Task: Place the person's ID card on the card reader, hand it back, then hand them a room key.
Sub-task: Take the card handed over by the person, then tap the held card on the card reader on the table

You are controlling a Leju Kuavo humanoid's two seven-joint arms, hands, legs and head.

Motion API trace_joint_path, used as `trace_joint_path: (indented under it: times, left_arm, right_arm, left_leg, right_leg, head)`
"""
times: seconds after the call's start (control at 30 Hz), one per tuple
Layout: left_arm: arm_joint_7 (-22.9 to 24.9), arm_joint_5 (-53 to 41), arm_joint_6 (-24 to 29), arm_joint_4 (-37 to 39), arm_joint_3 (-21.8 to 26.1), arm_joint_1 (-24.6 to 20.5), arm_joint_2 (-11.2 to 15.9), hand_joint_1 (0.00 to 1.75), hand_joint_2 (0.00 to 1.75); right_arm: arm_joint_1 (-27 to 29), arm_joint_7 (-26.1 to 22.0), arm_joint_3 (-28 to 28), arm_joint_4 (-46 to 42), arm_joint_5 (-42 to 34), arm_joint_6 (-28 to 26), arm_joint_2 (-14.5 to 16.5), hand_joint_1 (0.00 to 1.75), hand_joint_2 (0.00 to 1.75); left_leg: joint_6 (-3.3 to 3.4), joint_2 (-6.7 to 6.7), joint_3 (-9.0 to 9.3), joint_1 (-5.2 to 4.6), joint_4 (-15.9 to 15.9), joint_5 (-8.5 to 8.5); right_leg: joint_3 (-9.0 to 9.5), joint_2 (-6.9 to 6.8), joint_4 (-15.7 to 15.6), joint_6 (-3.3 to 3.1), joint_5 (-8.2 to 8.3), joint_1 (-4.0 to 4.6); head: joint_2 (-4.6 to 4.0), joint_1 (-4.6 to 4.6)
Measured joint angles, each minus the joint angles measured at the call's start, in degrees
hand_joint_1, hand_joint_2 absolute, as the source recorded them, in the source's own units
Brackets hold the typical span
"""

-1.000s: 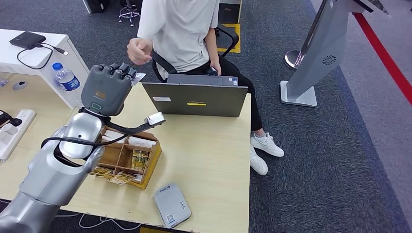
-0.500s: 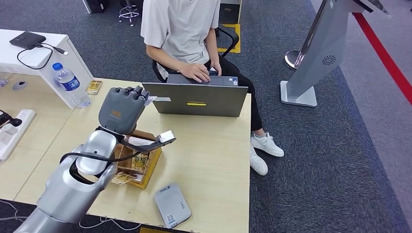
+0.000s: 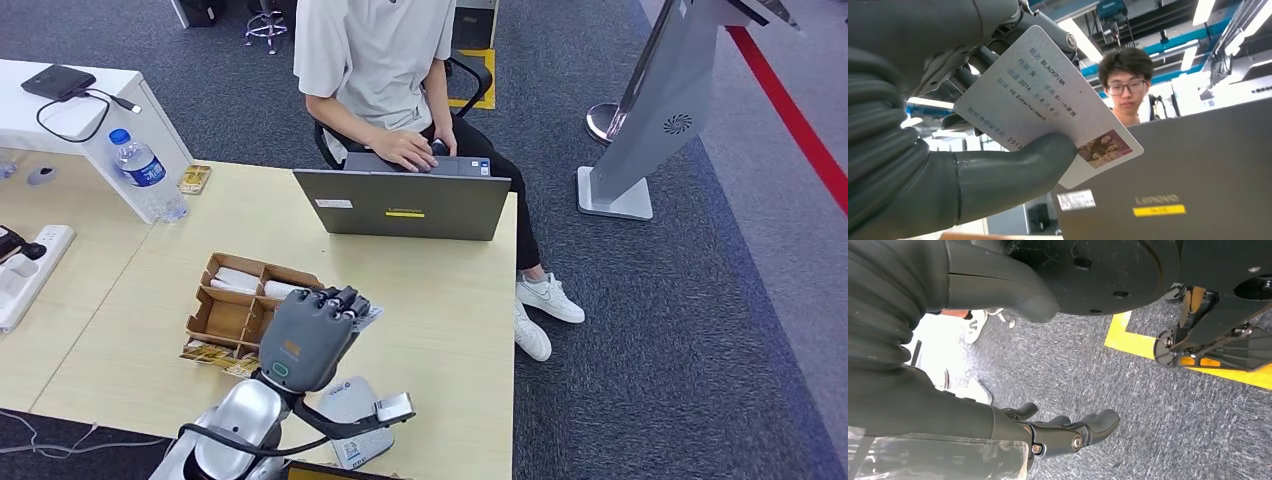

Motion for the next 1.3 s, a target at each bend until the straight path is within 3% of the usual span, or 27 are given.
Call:
trace_joint_path:
  times: [0.17,0.43,0.63,1.3]
  left_arm:
    - [-0.3,0.0,-1.0,-2.3,-0.2,3.1,-1.0,1.75,1.75]
    - [-0.3,0.1,-2.6,-3.5,-0.2,4.3,-1.2,1.75,1.75]
    - [3.2,0.1,-7.2,-2.7,-0.2,5.1,-1.3,1.75,1.75]
    - [6.6,0.2,-7.8,15.9,1.7,6.6,-4.4,1.75,1.75]
  right_arm:
    - [0.0,-0.2,-0.8,0.0,-0.4,-0.3,0.1,0.00,1.75]
    - [0.0,-0.3,-1.2,0.0,-0.7,-0.3,0.1,0.00,1.75]
    - [0.0,-0.2,-1.7,0.0,-1.3,-0.3,0.1,0.00,1.75]
    - [-0.1,1.3,-2.2,0.0,-0.2,0.4,0.1,0.00,1.75]
  left_leg:
    - [0.00,0.00,0.00,0.00,0.0,0.00]
    - [0.00,-0.01,0.00,0.00,0.0,0.01]
    - [0.00,-0.01,0.00,0.00,0.0,0.00]
    - [0.00,-0.05,-0.01,0.00,0.0,0.00]
  right_leg:
    - [0.00,0.00,0.0,0.00,0.00,0.00]
    - [0.01,0.00,0.0,0.00,0.00,0.00]
    - [0.01,-0.01,0.0,0.00,0.00,0.00]
    - [0.01,-0.04,0.0,0.00,0.00,-0.01]
  head:
    - [0.00,-0.01]
    - [0.00,-0.01]
    - [0.00,-0.01]
    - [0.00,-0.01]
